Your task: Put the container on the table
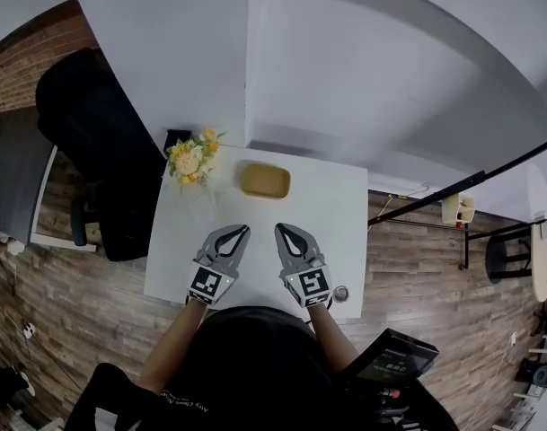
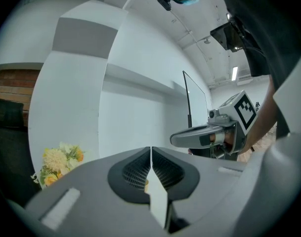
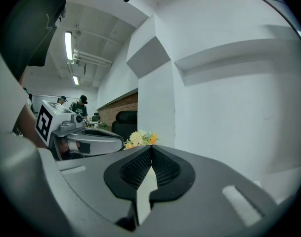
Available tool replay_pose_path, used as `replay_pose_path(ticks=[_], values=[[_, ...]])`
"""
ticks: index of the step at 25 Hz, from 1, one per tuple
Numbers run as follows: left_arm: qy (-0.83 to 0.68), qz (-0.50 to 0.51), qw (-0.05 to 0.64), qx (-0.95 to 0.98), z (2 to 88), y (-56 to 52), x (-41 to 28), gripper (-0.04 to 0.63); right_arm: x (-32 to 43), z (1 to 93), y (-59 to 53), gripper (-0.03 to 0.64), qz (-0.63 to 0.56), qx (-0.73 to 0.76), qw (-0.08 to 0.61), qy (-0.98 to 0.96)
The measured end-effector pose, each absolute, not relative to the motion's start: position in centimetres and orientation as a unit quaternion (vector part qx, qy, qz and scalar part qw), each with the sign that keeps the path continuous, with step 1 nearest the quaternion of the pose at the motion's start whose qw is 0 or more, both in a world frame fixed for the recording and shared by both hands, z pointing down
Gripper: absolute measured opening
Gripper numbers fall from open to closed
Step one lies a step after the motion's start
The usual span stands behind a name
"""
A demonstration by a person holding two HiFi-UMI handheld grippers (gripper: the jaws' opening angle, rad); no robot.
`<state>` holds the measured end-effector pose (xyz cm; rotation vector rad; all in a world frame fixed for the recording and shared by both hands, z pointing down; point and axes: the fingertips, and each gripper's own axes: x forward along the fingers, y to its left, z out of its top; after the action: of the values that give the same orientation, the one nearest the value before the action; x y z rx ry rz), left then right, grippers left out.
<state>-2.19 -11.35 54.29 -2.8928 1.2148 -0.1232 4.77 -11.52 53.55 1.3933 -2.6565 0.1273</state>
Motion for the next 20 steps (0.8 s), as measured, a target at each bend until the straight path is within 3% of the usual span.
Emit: replay_pose_path(ticks=[20], values=[[0.385,-0.051,-0.020,-0.921,56.3,-11.2,-2.7,0.011,4.6,55.9,-11.2,0.012,0.057,0.459,0.096,-0.881]])
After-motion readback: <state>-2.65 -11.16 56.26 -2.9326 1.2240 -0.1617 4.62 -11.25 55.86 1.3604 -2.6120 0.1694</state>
